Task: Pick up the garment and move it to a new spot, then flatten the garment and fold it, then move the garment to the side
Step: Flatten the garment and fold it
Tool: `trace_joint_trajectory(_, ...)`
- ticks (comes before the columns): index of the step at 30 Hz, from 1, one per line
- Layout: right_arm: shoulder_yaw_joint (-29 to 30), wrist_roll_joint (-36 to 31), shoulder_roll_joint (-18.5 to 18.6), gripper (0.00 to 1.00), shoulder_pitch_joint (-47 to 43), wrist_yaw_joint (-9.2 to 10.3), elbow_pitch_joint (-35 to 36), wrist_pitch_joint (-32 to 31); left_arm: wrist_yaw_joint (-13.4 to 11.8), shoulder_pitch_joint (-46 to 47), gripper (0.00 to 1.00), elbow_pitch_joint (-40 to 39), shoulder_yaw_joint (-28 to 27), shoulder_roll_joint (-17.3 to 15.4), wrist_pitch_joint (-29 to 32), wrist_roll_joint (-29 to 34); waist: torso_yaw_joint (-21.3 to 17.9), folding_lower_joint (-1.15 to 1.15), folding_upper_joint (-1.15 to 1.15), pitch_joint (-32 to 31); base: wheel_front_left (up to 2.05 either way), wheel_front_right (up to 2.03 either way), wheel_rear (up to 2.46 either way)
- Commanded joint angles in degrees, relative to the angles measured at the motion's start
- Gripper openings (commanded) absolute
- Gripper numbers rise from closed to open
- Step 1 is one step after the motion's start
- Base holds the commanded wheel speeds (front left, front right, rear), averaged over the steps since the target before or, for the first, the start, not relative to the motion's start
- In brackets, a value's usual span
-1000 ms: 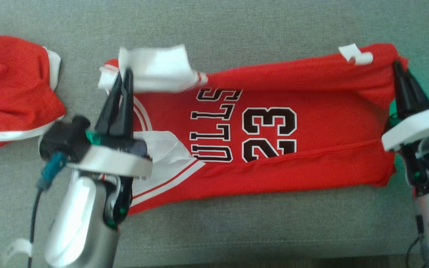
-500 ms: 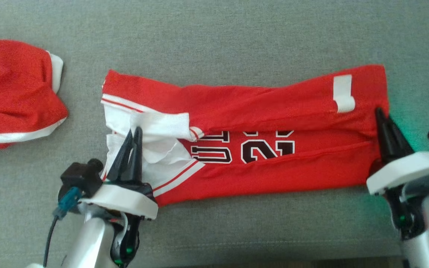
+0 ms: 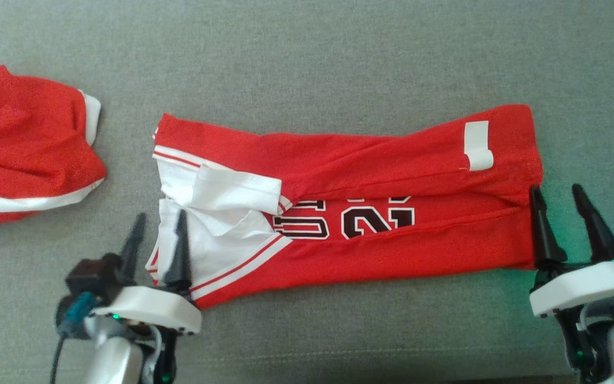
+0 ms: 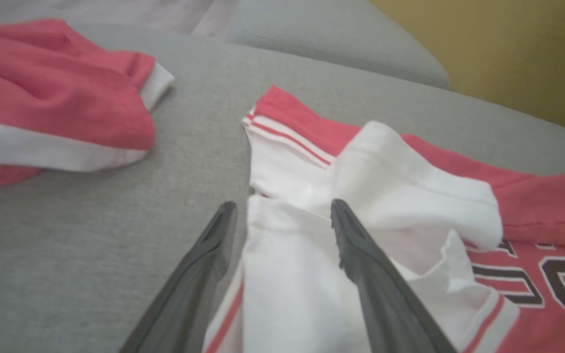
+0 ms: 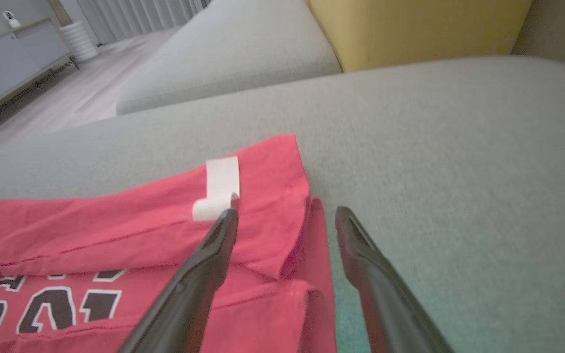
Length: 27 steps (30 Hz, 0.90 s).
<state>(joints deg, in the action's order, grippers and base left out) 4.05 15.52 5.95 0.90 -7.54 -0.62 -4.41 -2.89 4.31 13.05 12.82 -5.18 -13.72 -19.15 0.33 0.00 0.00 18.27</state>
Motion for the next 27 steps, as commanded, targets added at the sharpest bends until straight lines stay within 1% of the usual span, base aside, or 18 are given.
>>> trace_joint_trajectory(1,-0.9,-1.2,0.1,1.00,0.0,0.05,3.6,1.2,-0.9,0.8,1.00,-3.1,-2.6,-1.4,-0.7,0.8,-0.1,0.00,0.00,-1.0,0.00,0.00,0.00)
trace_joint_trajectory(4,-1.0,-3.0,-0.3,1.00,0.0,0.05,6.7,1.3,-1.9,0.6,1.00,-5.6,-3.3,-2.3,-0.9,2.0,-0.2,0.00,0.00,-2.3,0.00,0.00,0.00)
trace_joint_trajectory(12,-1.6,-5.6,-0.9,1.00,0.3,0.05,12.1,0.0,-3.3,0.5,1.00,-11.2,-4.3,-4.2,-0.6,3.2,-0.6,0.00,0.00,-5.3,0.00,0.00,0.00)
trace_joint_trajectory(18,-1.8,-5.8,-1.5,1.00,-1.8,0.05,13.3,-0.9,-4.1,-1.2,1.00,-13.6,-4.4,-4.9,0.9,3.4,-1.0,0.00,0.00,-7.1,0.00,0.00,0.00)
trace_joint_trajectory(27,-1.7,-5.4,-2.2,1.00,-3.4,0.05,13.4,-1.2,-4.6,-2.9,1.00,-14.3,-4.0,-5.3,2.1,3.2,-1.4,0.00,0.00,-8.1,0.00,0.00,0.00)
